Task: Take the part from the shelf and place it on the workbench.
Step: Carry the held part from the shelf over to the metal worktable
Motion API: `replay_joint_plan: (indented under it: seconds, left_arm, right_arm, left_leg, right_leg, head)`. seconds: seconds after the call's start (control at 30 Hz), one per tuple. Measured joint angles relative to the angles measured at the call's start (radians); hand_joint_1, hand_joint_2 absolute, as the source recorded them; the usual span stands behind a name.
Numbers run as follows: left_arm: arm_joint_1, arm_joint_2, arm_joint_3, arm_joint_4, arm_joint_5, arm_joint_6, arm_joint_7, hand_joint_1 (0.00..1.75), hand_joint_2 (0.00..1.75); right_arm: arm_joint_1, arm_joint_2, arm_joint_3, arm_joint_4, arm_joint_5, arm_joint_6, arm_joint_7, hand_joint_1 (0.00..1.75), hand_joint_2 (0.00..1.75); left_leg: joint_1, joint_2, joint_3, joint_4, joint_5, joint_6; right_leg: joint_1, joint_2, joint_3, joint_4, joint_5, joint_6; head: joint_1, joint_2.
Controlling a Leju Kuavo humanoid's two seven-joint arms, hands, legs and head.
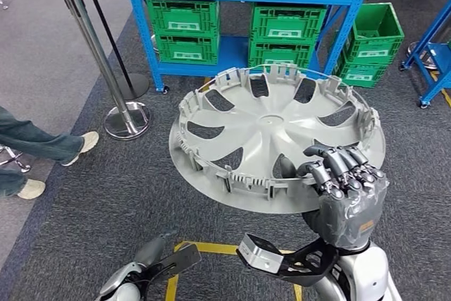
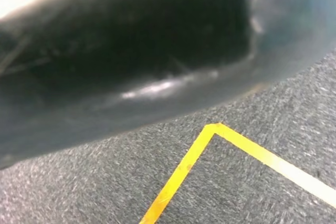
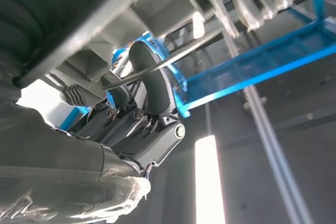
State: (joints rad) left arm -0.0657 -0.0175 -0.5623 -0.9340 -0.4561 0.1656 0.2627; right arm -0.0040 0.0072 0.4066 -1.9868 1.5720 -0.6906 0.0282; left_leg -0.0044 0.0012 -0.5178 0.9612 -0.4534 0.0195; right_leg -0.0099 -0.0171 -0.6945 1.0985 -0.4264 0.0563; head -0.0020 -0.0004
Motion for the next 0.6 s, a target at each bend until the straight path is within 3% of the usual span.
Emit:
replay_joint_plan:
  seconds: [0.07, 0.1, 0.13, 0.17, 0.23, 0.3, 0.37, 0.47, 0.6]
  left_arm:
    - [0.002, 0.002, 0.006, -0.001, -0.003, -0.005, 0.000, 0.00, 0.00]
    - [0.004, 0.003, 0.008, -0.001, -0.004, -0.008, 0.000, 0.00, 0.00]
    - [0.006, 0.005, 0.009, -0.001, -0.004, -0.010, 0.000, 0.00, 0.00]
    - [0.008, 0.006, 0.009, -0.001, -0.005, -0.010, 0.000, 0.00, 0.00]
    - [0.009, 0.007, 0.010, -0.002, -0.005, -0.012, -0.002, 0.00, 0.00]
    - [0.009, 0.008, 0.013, -0.004, -0.006, -0.013, -0.004, 0.00, 0.00]
    - [0.009, 0.009, 0.016, -0.007, -0.006, -0.013, -0.005, 0.00, 0.00]
    - [0.011, 0.010, 0.018, -0.009, -0.007, -0.013, -0.006, 0.00, 0.00]
    - [0.011, 0.010, 0.024, -0.010, -0.008, -0.014, -0.006, 0.00, 0.00]
  right_arm:
    - [-0.003, -0.010, 0.011, 0.014, 0.000, 0.000, 0.002, 1.75, 1.75]
    - [-0.005, -0.014, 0.016, 0.022, 0.000, 0.000, 0.002, 1.75, 1.75]
    - [-0.006, -0.016, 0.020, 0.030, 0.000, 0.000, 0.002, 1.75, 1.75]
    - [-0.008, -0.018, 0.023, 0.036, 0.000, 0.000, 0.002, 1.75, 1.75]
    - [-0.012, -0.021, 0.029, 0.046, 0.000, 0.000, 0.003, 1.75, 1.75]
    - [-0.018, -0.022, 0.036, 0.055, 0.000, 0.000, 0.004, 1.75, 1.75]
    - [-0.024, -0.023, 0.041, 0.062, 0.000, 0.000, 0.004, 1.75, 1.75]
    - [-0.029, -0.023, 0.048, 0.074, 0.000, 0.000, 0.007, 1.75, 1.75]
    - [-0.035, -0.024, 0.052, 0.089, 0.000, 0.000, 0.008, 1.75, 1.75]
  left_leg:
    - [-0.002, -0.002, -0.014, 0.001, 0.011, 0.007]
    - [-0.004, -0.003, -0.020, 0.002, 0.016, 0.007]
    - [-0.005, -0.003, -0.026, 0.003, 0.021, 0.007]
    - [-0.006, -0.005, -0.031, 0.004, 0.024, 0.006]
    - [-0.007, -0.008, -0.037, 0.008, 0.029, 0.002]
    - [-0.010, -0.009, -0.046, 0.016, 0.033, -0.005]
    - [-0.012, -0.009, -0.057, 0.023, 0.038, -0.004]
    - [-0.012, -0.009, -0.062, 0.020, 0.045, 0.006]
    - [-0.010, -0.009, -0.066, 0.011, 0.056, -0.006]
  right_leg:
    - [0.000, 0.010, -0.045, 0.135, -0.075, 0.004]
    - [0.001, 0.012, -0.057, 0.182, -0.096, 0.004]
    - [0.001, 0.012, -0.050, 0.192, -0.098, 0.003]
    - [0.001, 0.012, -0.022, 0.162, -0.084, 0.001]
    - [0.001, 0.013, 0.069, 0.027, -0.042, -0.004]
    - [0.003, 0.016, 0.128, -0.070, -0.027, -0.011]
    - [0.004, 0.017, 0.132, -0.087, -0.026, -0.014]
    - [0.006, 0.018, 0.124, -0.087, -0.021, -0.016]
    - [0.009, 0.017, 0.117, -0.086, -0.016, -0.025]
  head:
    - [0.002, 0.000]
    - [0.002, 0.000]
    - [0.002, 0.000]
    - [0.002, 0.000]
    - [0.002, 0.000]
    - [0.001, 0.000]
    - [0.001, 0.000]
    - [0.000, 0.000]
    - [0.000, 0.000]
